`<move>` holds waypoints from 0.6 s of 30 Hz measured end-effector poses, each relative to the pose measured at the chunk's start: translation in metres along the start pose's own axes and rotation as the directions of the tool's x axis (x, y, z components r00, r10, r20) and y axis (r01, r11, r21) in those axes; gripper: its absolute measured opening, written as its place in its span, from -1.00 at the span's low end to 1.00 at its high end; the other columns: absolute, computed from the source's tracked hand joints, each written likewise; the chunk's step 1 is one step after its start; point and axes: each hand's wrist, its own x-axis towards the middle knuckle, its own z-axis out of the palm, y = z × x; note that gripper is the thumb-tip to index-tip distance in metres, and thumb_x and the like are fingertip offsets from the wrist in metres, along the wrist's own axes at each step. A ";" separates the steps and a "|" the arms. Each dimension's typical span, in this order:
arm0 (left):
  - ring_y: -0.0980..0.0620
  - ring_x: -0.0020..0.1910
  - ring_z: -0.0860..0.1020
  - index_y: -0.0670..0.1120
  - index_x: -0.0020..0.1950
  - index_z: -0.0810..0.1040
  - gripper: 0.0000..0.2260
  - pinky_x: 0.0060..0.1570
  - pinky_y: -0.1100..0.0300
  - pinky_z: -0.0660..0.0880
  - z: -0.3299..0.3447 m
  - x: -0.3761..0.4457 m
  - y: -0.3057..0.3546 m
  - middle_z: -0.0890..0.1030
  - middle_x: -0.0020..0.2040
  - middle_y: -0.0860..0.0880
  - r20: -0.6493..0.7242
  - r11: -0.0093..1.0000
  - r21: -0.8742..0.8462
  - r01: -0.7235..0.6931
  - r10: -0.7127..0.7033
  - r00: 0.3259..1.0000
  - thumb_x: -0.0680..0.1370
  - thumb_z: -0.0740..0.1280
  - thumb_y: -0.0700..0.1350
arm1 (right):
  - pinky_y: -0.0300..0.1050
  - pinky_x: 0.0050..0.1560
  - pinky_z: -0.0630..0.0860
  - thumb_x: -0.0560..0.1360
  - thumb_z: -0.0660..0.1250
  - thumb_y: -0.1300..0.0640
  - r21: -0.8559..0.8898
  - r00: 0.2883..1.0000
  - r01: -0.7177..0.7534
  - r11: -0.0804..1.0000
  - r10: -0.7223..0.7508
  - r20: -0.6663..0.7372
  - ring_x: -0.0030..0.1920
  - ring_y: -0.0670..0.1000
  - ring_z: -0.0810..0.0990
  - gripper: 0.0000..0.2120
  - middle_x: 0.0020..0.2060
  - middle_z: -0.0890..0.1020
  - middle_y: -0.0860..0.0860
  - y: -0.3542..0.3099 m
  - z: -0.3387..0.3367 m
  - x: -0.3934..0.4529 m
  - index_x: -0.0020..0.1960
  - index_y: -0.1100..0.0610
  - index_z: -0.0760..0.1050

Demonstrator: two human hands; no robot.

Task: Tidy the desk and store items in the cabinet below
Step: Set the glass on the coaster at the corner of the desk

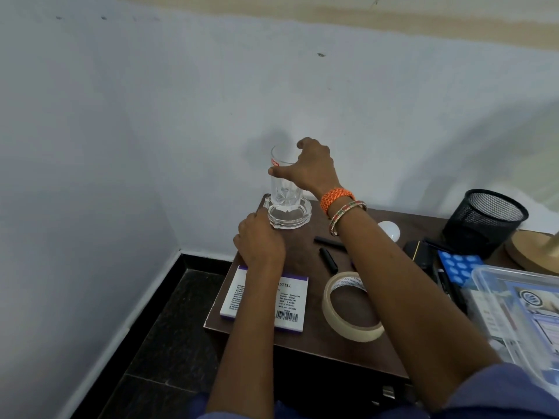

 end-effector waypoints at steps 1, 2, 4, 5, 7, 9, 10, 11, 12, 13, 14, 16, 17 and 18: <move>-0.11 0.16 0.52 -0.11 0.24 0.49 -0.75 0.17 -0.03 0.43 -0.001 0.001 0.000 0.58 0.17 -0.12 0.002 1.000 0.002 -0.004 0.004 1.000 0.58 0.23 -0.14 | -0.10 0.04 0.39 0.28 0.54 -0.12 -0.005 1.000 -0.003 1.000 0.004 0.005 0.20 0.11 0.47 -0.27 0.21 0.48 0.12 0.001 0.001 0.000 0.29 0.20 0.37; -0.11 0.16 0.52 -0.10 0.25 0.49 -0.75 0.17 -0.02 0.42 -0.001 0.002 0.001 0.58 0.17 -0.12 0.006 1.000 0.003 -0.008 0.008 1.000 0.58 0.23 -0.13 | -0.10 0.03 0.40 0.27 0.55 -0.11 -0.010 1.000 -0.007 1.000 0.007 0.010 0.19 0.11 0.48 -0.27 0.21 0.48 0.12 0.003 0.003 0.000 0.28 0.20 0.37; -0.11 0.18 0.51 -0.09 0.27 0.48 -0.74 0.18 -0.01 0.40 -0.003 0.003 0.000 0.58 0.18 -0.12 0.026 1.000 0.025 -0.017 0.016 1.000 0.58 0.22 -0.13 | -0.11 0.03 0.40 0.27 0.55 -0.11 -0.023 1.000 -0.010 1.000 0.011 0.021 0.20 0.11 0.48 -0.27 0.22 0.47 0.12 0.005 0.006 0.001 0.29 0.20 0.37; -0.12 0.19 0.50 -0.09 0.28 0.48 -0.73 0.19 0.00 0.39 -0.004 0.004 -0.001 0.57 0.19 -0.12 0.037 0.999 0.038 -0.019 0.018 0.999 0.58 0.22 -0.14 | -0.10 0.03 0.40 0.28 0.54 -0.11 -0.028 1.000 -0.012 1.000 0.013 0.026 0.21 0.11 0.47 -0.27 0.23 0.47 0.12 0.006 0.006 0.001 0.29 0.20 0.37; -0.12 0.23 0.48 -0.08 0.31 0.46 -0.70 0.22 0.01 0.36 -0.007 0.005 -0.002 0.56 0.22 -0.12 0.055 0.998 0.059 -0.017 0.013 0.998 0.58 0.21 -0.18 | -0.11 0.02 0.38 0.28 0.54 -0.10 -0.023 0.999 -0.022 1.000 0.023 0.029 0.22 0.10 0.45 -0.28 0.22 0.47 0.12 0.007 0.007 0.001 0.29 0.21 0.37; -0.11 0.24 0.47 -0.07 0.32 0.45 -0.69 0.25 0.03 0.34 -0.008 0.005 -0.003 0.55 0.23 -0.12 0.068 0.998 0.060 -0.001 -0.003 0.998 0.58 0.21 -0.19 | -0.13 0.01 0.36 0.28 0.54 -0.10 -0.018 0.999 -0.028 0.999 0.029 0.029 0.23 0.10 0.44 -0.28 0.22 0.48 0.12 0.009 0.007 0.000 0.29 0.20 0.37; -0.11 0.24 0.47 -0.07 0.33 0.45 -0.69 0.26 0.03 0.33 -0.009 0.006 -0.003 0.55 0.24 -0.12 0.076 0.999 0.053 0.009 -0.013 0.997 0.59 0.21 -0.19 | -0.13 0.02 0.35 0.28 0.54 -0.10 -0.016 0.999 -0.032 0.999 0.032 0.032 0.23 0.10 0.44 -0.28 0.22 0.48 0.12 0.010 0.008 -0.001 0.29 0.20 0.37; -0.11 0.24 0.47 -0.07 0.33 0.44 -0.69 0.26 0.03 0.32 -0.009 0.006 -0.003 0.55 0.24 -0.13 0.087 0.999 0.043 0.019 -0.022 0.996 0.59 0.21 -0.19 | -0.13 0.02 0.35 0.29 0.54 -0.10 -0.014 0.999 -0.035 0.999 0.036 0.035 0.24 0.10 0.43 -0.28 0.22 0.47 0.12 0.011 0.008 -0.002 0.30 0.20 0.36; -0.11 0.24 0.47 -0.06 0.33 0.44 -0.69 0.27 0.03 0.31 -0.009 0.006 -0.002 0.55 0.24 -0.13 0.095 0.999 0.035 0.025 -0.028 0.995 0.59 0.21 -0.18 | -0.13 0.03 0.36 0.29 0.54 -0.09 -0.011 0.999 -0.039 0.999 0.040 0.037 0.24 0.10 0.43 -0.28 0.22 0.47 0.12 0.011 0.009 -0.004 0.30 0.19 0.36; -0.11 0.24 0.47 -0.06 0.34 0.43 -0.69 0.28 0.02 0.30 -0.009 0.006 -0.002 0.55 0.24 -0.13 0.099 0.999 0.031 0.026 -0.029 0.995 0.59 0.21 -0.18 | -0.12 0.05 0.37 0.29 0.54 -0.09 -0.008 0.999 -0.042 0.999 0.042 0.034 0.24 0.10 0.43 -0.28 0.23 0.47 0.12 0.011 0.009 -0.006 0.30 0.19 0.36; -0.11 0.24 0.46 -0.05 0.34 0.43 -0.69 0.29 0.01 0.29 -0.008 0.005 -0.002 0.55 0.24 -0.12 0.096 0.999 0.030 0.024 -0.026 0.995 0.59 0.21 -0.17 | -0.11 0.07 0.38 0.29 0.54 -0.09 -0.004 0.999 -0.045 0.999 0.045 0.029 0.24 0.10 0.44 -0.28 0.23 0.46 0.12 0.012 0.009 -0.007 0.30 0.19 0.36; -0.11 0.25 0.45 -0.04 0.33 0.43 -0.70 0.29 0.00 0.26 -0.008 0.005 -0.002 0.56 0.22 -0.12 0.091 0.999 0.036 0.017 -0.021 0.996 0.59 0.21 -0.17 | -0.06 0.10 0.41 0.29 0.54 -0.10 -0.002 0.998 -0.052 0.999 0.052 0.019 0.23 0.11 0.45 -0.28 0.24 0.45 0.12 0.011 0.009 -0.009 0.30 0.19 0.36; -0.11 0.25 0.45 -0.04 0.32 0.44 -0.70 0.30 -0.01 0.25 -0.008 0.005 -0.002 0.56 0.22 -0.12 0.089 0.999 0.041 0.017 -0.021 0.996 0.59 0.21 -0.17 | -0.05 0.10 0.42 0.29 0.53 -0.10 -0.009 0.998 -0.055 0.998 0.055 0.015 0.22 0.12 0.46 -0.29 0.23 0.45 0.13 0.011 0.008 -0.009 0.30 0.19 0.36; -0.11 0.25 0.45 -0.03 0.32 0.45 -0.70 0.30 -0.01 0.24 -0.008 0.005 -0.002 0.56 0.21 -0.12 0.088 0.999 0.044 0.020 -0.024 0.996 0.59 0.21 -0.17 | -0.05 0.09 0.42 0.30 0.53 -0.10 -0.025 0.998 -0.058 0.998 0.058 0.014 0.21 0.13 0.48 -0.30 0.23 0.46 0.13 0.010 0.009 -0.010 0.30 0.19 0.36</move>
